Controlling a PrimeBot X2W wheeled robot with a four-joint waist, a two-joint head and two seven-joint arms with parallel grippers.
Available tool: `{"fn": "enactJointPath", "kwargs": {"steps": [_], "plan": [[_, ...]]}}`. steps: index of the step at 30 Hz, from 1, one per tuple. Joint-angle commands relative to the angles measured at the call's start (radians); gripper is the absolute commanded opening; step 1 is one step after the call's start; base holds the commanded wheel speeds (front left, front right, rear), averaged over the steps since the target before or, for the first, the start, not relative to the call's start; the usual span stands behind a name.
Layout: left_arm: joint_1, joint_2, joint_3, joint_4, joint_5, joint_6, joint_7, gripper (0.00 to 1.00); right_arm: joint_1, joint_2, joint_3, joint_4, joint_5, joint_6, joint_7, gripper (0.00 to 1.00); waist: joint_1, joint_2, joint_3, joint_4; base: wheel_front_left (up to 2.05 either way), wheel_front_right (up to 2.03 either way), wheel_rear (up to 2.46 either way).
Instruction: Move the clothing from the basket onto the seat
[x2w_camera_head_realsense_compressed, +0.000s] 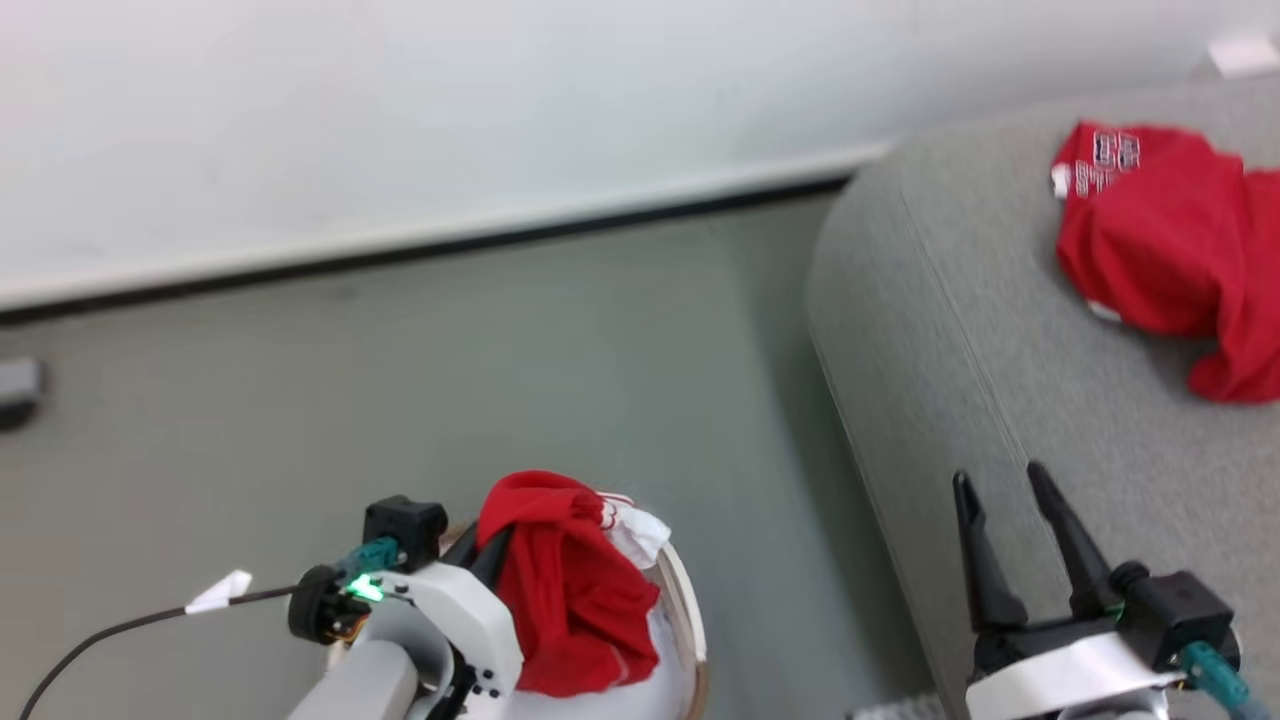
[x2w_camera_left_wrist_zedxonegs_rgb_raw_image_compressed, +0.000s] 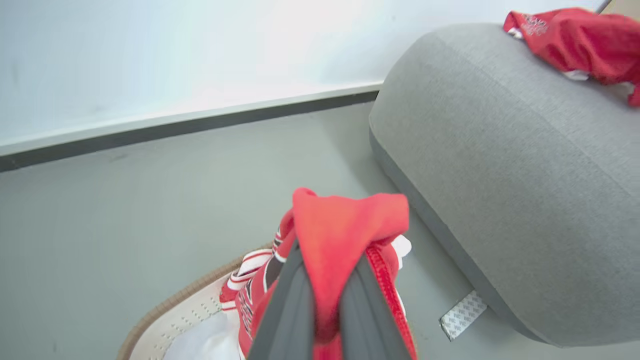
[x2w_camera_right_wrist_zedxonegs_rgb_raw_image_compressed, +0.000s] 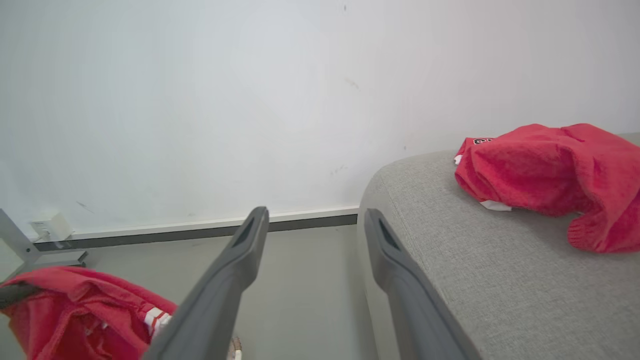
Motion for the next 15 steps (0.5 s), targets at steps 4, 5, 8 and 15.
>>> {"fn": "enactJointPath", "kwargs": {"steps": [4, 5, 8, 15], "plan": [[0.07, 0.028, 0.004, -0.161, -0.02, 0.027, 0.042, 0.0, 0.051, -0.004, 0.023, 0.013, -0.015, -0.002, 0.001, 1.0, 0.0001, 0.0, -0.175, 0.08, 0.0, 0.0, 0.0], [0.08, 0.035, 0.005, -0.199, -0.022, 0.036, 0.055, 0.0, 0.056, -0.004, 0.029, 0.014, -0.017, -0.002, 0.001, 1.0, 0.0001, 0.0, -0.188, 0.081, 0.0, 0.0, 0.0], [0.111, 0.057, 0.011, -0.325, -0.032, 0.06, 0.097, 0.0, 0.06, -0.004, 0.049, 0.015, -0.027, -0.002, 0.001, 1.0, 0.0001, 0.0, -0.217, 0.083, 0.0, 0.0, 0.0], [0.167, 0.116, 0.022, -0.579, -0.037, 0.112, 0.198, 0.0, 0.045, -0.003, 0.095, 0.0, -0.053, -0.002, 0.001, 1.0, 0.0001, 0.0, -0.253, 0.081, 0.0, 0.0, 0.0]]}}
